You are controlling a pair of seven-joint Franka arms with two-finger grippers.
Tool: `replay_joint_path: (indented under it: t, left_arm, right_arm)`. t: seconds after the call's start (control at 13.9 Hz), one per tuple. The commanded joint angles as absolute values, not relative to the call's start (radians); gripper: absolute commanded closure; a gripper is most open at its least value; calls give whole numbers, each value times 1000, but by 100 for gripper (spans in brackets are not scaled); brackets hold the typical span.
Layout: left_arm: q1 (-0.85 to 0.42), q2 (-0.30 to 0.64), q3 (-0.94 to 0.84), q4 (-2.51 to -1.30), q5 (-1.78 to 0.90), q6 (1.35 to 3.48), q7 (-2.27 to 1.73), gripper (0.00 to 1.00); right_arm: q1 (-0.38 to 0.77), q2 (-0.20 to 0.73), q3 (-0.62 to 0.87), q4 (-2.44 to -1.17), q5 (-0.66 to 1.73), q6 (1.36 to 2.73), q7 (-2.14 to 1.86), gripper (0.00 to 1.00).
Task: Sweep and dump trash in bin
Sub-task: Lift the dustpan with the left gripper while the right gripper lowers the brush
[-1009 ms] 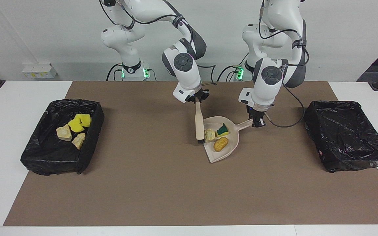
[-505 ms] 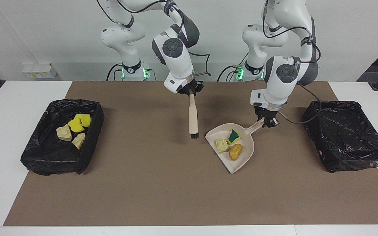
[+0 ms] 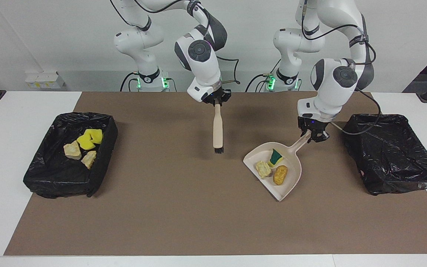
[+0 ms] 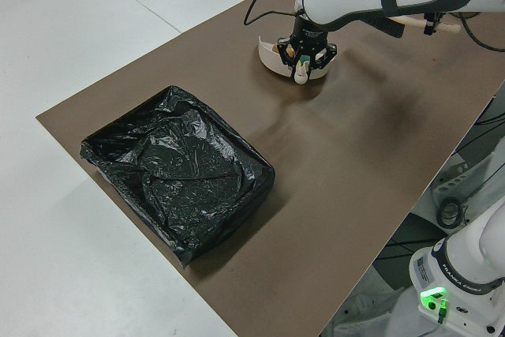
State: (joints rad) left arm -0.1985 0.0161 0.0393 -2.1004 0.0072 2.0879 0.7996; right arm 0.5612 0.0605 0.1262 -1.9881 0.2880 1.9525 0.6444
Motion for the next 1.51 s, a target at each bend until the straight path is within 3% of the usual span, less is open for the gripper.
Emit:
replay_joint_path:
  t: [0.0, 0.36, 0.79, 0.94, 1.08, 1.23, 1.3, 1.44]
  left_arm:
    - [-189, -25, 34, -2144, -8, 2083, 798, 100]
    - [-132, 14, 35, -2163, -8, 2097, 782, 100]
    - [-172, 12, 34, -2206, -8, 2095, 589, 98]
    - [-164, 14, 34, -2206, -9, 2098, 588, 79]
    - [-163, 24, 34, -2194, -15, 2114, 565, 25]
    - [-169, 32, 31, -2192, -28, 2164, 537, 22]
    - [-172, 34, 34, -2192, -29, 2178, 535, 21]
    - [-170, 35, 34, -2192, -31, 2197, 538, 21]
  right_arm:
    - [623, 34, 132, -2069, 250, 2045, 750, 100]
    - [732, 72, 132, -2123, 213, 2106, 845, 100]
    - [772, 54, 132, -2186, 147, 2108, 856, 100]
    - [772, 54, 132, -2195, 146, 2124, 861, 100]
    - [772, 55, 133, -2217, 146, 2161, 858, 100]
    - [770, 60, 133, -2215, 146, 2161, 850, 100]
    - [764, 61, 133, -2212, 146, 2160, 845, 87]
    - [756, 69, 133, -2203, 146, 2151, 827, 70]
